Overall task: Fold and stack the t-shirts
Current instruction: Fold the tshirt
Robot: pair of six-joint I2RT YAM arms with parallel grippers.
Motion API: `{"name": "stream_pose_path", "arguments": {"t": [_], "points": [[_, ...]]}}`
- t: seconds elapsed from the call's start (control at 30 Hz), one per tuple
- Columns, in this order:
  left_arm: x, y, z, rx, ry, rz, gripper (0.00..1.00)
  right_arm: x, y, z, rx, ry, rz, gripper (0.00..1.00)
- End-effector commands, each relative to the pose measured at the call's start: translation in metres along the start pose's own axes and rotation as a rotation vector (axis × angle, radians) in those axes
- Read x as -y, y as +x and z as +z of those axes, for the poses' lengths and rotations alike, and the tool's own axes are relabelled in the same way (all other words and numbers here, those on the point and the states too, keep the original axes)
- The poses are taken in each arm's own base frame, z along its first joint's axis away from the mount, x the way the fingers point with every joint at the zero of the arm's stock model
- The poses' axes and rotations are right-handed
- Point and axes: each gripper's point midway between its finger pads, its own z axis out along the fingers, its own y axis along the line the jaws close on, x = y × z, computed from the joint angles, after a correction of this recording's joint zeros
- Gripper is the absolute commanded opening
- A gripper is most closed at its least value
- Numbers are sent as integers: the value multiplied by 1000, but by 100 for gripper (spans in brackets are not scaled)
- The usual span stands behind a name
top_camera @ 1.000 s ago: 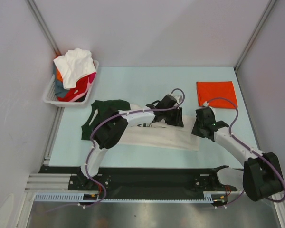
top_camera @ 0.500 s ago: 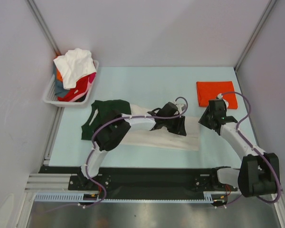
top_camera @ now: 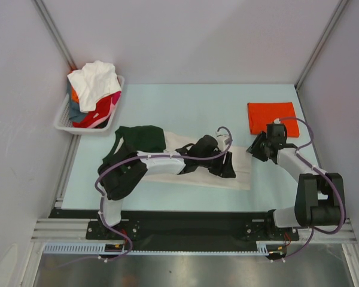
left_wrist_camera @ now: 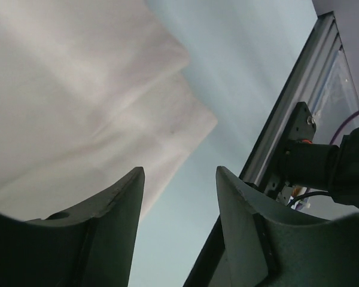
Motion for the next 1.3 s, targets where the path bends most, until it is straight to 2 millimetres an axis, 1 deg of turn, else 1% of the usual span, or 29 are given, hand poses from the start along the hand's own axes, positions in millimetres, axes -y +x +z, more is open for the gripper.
{"name": "stream_pose_path", "arguments": {"t": [0.0, 0.03, 0.07, 0.17, 0.3, 0.33, 0.47, 0.53, 0.63, 0.83, 0.87, 0.9, 0.93, 0.97, 1.03, 1.07, 1.17, 1.27], "points": [[20, -3, -1, 33, 47, 24, 58, -3, -4, 8, 10, -35, 1, 42], [22, 3, 3, 18, 54, 20, 58, -2, -4, 11, 13, -36, 3, 42], [18, 10, 8, 1, 48, 11, 58, 1, -1, 15, 2, -31, 5, 42], [21, 18, 15, -17, 55, 6, 58, 4, -1, 20, 5, -18, 0, 40], [27, 25, 23, -31, 67, 15, 59, 10, -3, 25, 17, 10, -1, 40], [34, 25, 25, -31, 78, 25, 59, 11, -5, 26, 24, 18, 0, 40], [40, 32, 34, -50, 84, 33, 60, 11, -7, 30, 31, 17, 0, 38], [32, 38, 38, -67, 52, 18, 60, 10, -8, 33, 30, 18, -3, 37], [23, 48, 37, -90, 22, -1, 60, 16, -6, 36, 23, 43, -8, 36], [9, 57, 37, -109, -40, -32, 60, 19, -5, 39, 25, 57, -9, 36], [8, 58, 37, -109, -49, -37, 60, 19, -6, 40, 25, 57, -9, 34], [6, 58, 37, -110, -61, -43, 60, 18, -6, 40, 27, 54, -11, 29], [4, 58, 38, -111, -72, -48, 60, 18, -7, 41, 27, 54, -9, 26], [-5, 64, 38, -128, -111, -60, 60, 18, -8, 41, 29, 53, -11, 21], [-11, 71, 38, -148, -138, -77, 60, 16, -10, 41, 34, 51, -10, 13], [-16, 78, 38, -168, -149, -88, 60, 15, -12, 40, 40, 49, -11, 9], [-21, 88, 36, -194, -164, -111, 59, 13, -17, 40, 50, 48, -10, 1], [-25, 97, 32, -215, -179, -123, 59, 11, -22, 42, 57, 52, -7, 2]]}}
